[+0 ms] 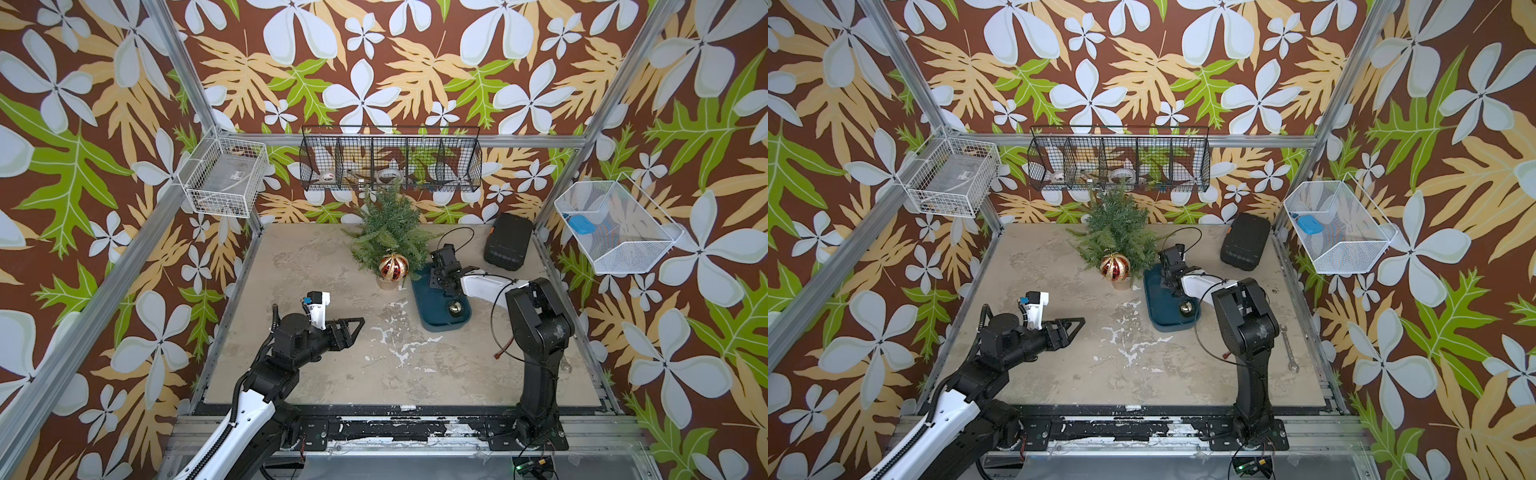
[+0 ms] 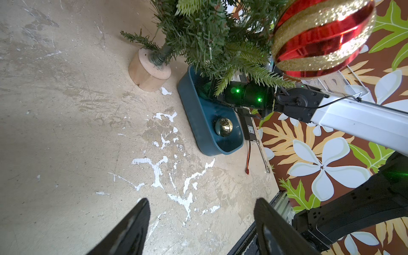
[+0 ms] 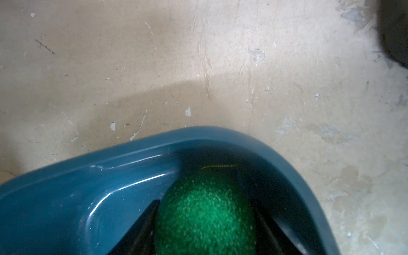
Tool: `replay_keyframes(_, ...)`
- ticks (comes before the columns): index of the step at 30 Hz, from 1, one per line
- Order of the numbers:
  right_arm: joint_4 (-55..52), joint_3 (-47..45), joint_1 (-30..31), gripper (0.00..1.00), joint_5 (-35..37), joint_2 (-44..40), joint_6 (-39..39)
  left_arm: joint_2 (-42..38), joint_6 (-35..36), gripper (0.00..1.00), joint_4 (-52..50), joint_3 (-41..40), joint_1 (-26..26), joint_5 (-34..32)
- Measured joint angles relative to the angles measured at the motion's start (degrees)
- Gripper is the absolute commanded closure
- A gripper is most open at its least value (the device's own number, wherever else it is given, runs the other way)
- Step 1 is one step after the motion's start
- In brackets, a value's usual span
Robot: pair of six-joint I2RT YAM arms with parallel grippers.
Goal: Decorate the small christmas tree with ornaments
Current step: Pick up an ornament from the container.
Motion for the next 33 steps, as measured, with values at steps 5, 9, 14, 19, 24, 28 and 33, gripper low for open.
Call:
replay_keyframes(5, 0.48, -2.08, -0.02, 0.42, -0.59, -1.79, 0.00, 0.04, 0.00, 0.24, 0.00, 0.00, 0.00, -0.13)
replay_keyframes(9, 0.66, -4.17, -0.02, 0.42, -1.70, -4.92, 0.00, 0.17, 0.00, 0.24, 0.00, 0.00, 0.00, -0.11)
replay_keyframes(14, 0.87, -8.17, -0.02, 0.42, -4.83, -12.94, 0.00, 0.59, -0.02, 0.24, 0.00, 0.00, 0.00, 0.04)
replay_keyframes(19, 0.39, -12.48, -0.02, 0.42, -9.53, -25.09, 0.00, 1.22, -0.02, 0.24, 0.39, 1.11, 0.00, 0.28)
replay_keyframes(24, -1.97, -13.33, -0.02, 0.42, -14.23, -38.07, -0.48, 3.32, 0.00, 0.24, 1.77, 4.37, 0.00, 0.94)
replay_keyframes(28, -4.39, -11.91, -0.04, 0.42, -19.74, -47.25, -1.73, 5.16, 0.00, 0.24, 2.93, 7.91, 0.00, 2.12)
replay_keyframes(33, -6.58, -9.75, -0.02, 0.42, -28.68, -54.23, -3.19, 6.05, 0.00, 0.24, 4.33, 12.39, 0.00, 3.74)
